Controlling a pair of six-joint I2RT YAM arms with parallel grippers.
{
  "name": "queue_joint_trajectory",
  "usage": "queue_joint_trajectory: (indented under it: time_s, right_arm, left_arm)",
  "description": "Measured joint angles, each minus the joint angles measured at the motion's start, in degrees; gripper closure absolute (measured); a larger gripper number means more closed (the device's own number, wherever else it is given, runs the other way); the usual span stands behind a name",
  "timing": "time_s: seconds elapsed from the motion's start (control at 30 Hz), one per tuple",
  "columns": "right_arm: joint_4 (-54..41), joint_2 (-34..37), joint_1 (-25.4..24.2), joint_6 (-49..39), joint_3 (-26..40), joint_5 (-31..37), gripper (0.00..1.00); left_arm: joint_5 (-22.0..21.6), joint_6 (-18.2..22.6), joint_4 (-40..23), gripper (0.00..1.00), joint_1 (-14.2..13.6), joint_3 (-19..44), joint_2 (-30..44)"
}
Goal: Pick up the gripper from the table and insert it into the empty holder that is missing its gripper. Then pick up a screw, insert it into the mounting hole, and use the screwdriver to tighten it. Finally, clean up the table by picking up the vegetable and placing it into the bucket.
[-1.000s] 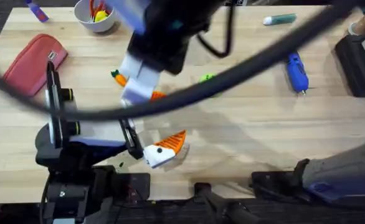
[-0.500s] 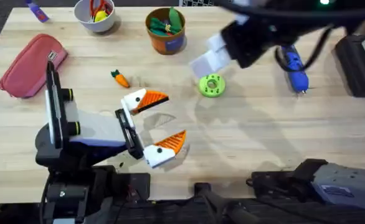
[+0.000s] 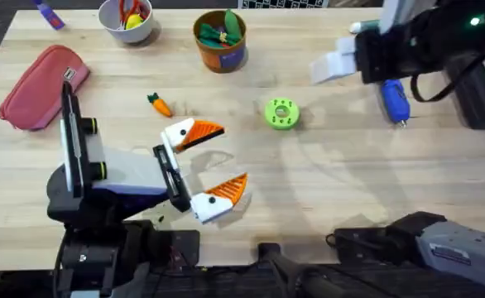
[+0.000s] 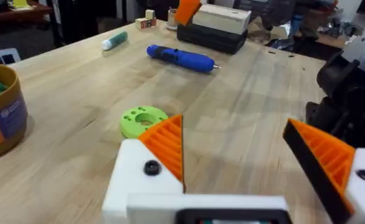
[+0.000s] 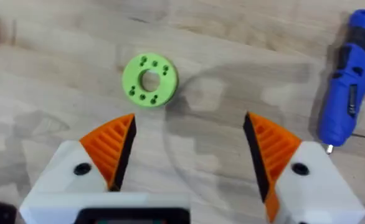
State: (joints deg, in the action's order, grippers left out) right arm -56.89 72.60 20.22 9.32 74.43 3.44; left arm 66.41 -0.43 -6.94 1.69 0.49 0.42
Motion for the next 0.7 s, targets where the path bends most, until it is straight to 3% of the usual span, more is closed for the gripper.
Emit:
queue_joint_trajectory:
  time_s: [0.17,0.43,0.7]
  right_arm:
    - [2.1,0.0,-4.6,1.0,-0.6,0.1,0.011]
    - [8.8,-1.9,-10.9,1.4,-8.5,-5.5,0.01]
    - [9.3,-1.9,-11.5,1.6,-9.2,-7.4,0.01]
  left_arm:
    - [0.0,0.0,0.0,0.015,0.0,0.0,0.0]
    - [0.0,0.0,0.0,0.016,0.0,0.0,0.0]
    - [0.0,0.0,0.0,0.015,0.0,0.0,0.0]
